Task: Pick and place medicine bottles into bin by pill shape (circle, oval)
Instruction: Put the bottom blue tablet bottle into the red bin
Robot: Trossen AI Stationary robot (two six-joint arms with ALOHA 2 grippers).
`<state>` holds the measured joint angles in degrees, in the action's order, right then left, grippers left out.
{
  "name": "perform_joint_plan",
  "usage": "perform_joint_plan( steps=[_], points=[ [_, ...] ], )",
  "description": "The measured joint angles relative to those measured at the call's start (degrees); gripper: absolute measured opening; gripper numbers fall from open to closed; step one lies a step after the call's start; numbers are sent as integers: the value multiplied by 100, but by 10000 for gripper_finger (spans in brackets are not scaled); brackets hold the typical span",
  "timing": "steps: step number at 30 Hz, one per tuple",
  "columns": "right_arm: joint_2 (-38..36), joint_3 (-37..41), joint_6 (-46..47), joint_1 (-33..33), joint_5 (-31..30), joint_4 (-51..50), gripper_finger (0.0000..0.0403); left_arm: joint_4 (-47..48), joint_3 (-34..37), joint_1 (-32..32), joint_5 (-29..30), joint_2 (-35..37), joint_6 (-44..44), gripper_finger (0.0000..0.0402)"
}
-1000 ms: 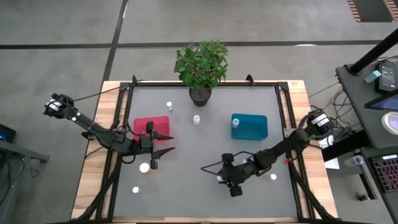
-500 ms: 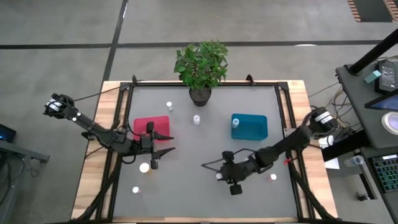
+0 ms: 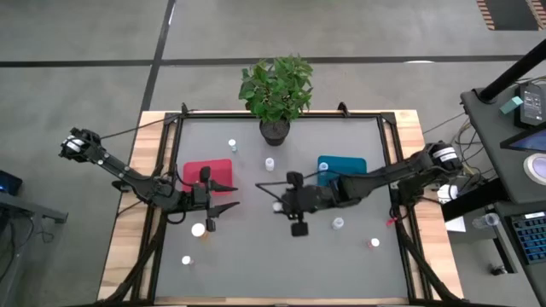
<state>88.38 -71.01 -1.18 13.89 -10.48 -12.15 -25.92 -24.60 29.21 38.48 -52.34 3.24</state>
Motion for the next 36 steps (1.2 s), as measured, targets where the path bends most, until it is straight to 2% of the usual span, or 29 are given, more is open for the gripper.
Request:
perform_joint_plan(
  steps=[9, 15, 20, 27, 36],
  points=[
    [235, -771, -749, -378, 8, -70, 103, -9, 76, -2, -2, -116, -4, 200],
    [364, -811, -953, -417, 30, 421, 103, -93, 79, -199, -5, -546, -128, 208],
    [524, -820, -1071, -417, 46, 695, 102, -617, 79, -506, -15, -1042, -145, 207],
    [631, -837, -1189, -475, 44, 1064, 102, -1344, 79, -779, -738, -1566, -115, 207],
    [731, -835, -1236, -537, 46, 1435, 102, -1771, 13, -940, -798, -1895, 98, 207]
  ],
)
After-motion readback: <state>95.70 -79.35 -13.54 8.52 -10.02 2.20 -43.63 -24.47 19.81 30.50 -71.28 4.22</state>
